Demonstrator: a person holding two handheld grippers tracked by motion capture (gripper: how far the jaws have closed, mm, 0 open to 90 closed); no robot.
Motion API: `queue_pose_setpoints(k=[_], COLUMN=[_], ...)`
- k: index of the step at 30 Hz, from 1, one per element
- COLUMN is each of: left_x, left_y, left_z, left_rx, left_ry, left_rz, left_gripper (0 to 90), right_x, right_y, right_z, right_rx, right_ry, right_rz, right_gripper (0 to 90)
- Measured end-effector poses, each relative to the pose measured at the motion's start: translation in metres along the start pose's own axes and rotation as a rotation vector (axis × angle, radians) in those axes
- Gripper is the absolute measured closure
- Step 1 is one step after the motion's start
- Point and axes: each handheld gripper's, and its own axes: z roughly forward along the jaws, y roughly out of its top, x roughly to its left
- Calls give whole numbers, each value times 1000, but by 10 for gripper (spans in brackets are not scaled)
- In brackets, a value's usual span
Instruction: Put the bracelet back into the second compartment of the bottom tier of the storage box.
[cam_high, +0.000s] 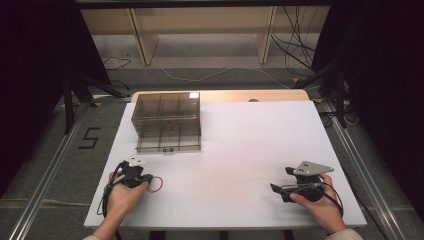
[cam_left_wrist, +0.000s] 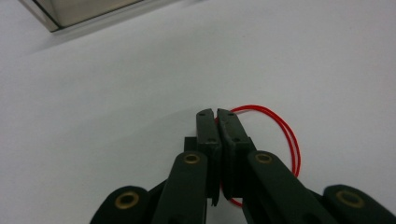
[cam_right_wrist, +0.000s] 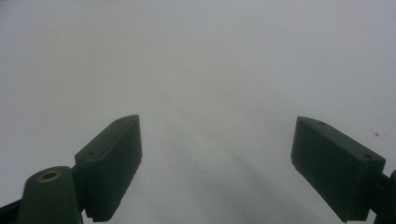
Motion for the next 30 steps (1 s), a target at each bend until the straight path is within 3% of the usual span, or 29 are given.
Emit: queue_pose_setpoints(k=[13,30], left_x=[-9,-13], left_y=[11,25], left_z=[-9,-11], left_rx=[-88,-138], left_ry=[-24,-41], left_rz=[1,-12], left_gripper=[896,896], right_x=[1,1], right_y=[0,0], right_z=[0,1], right_rx=[-4,0], right_ry=[0,0], right_rz=[2,0], right_gripper=[170,170])
